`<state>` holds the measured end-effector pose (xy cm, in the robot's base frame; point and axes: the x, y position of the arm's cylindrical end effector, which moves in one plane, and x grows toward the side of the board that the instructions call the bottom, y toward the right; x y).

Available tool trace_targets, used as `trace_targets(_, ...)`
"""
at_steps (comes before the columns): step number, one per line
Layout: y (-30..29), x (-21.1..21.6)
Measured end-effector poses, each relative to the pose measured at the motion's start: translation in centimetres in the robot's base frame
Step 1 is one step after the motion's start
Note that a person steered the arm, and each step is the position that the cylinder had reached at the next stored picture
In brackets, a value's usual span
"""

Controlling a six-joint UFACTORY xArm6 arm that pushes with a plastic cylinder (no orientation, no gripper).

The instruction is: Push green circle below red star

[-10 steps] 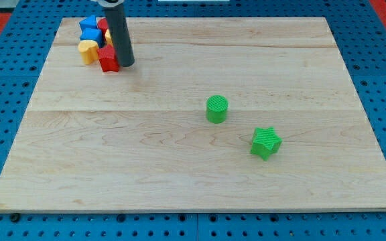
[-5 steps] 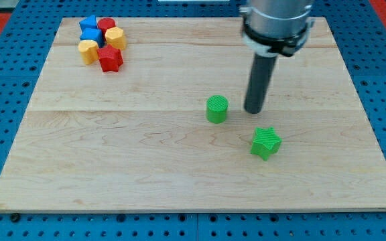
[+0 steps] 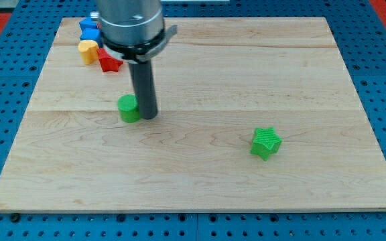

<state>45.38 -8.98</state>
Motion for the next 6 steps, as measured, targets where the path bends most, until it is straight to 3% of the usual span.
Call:
trace_targets(2,-0.8,1.5)
trace_targets(4,-9.0,-4.3)
trace_targets(6,-6.9,-7.4)
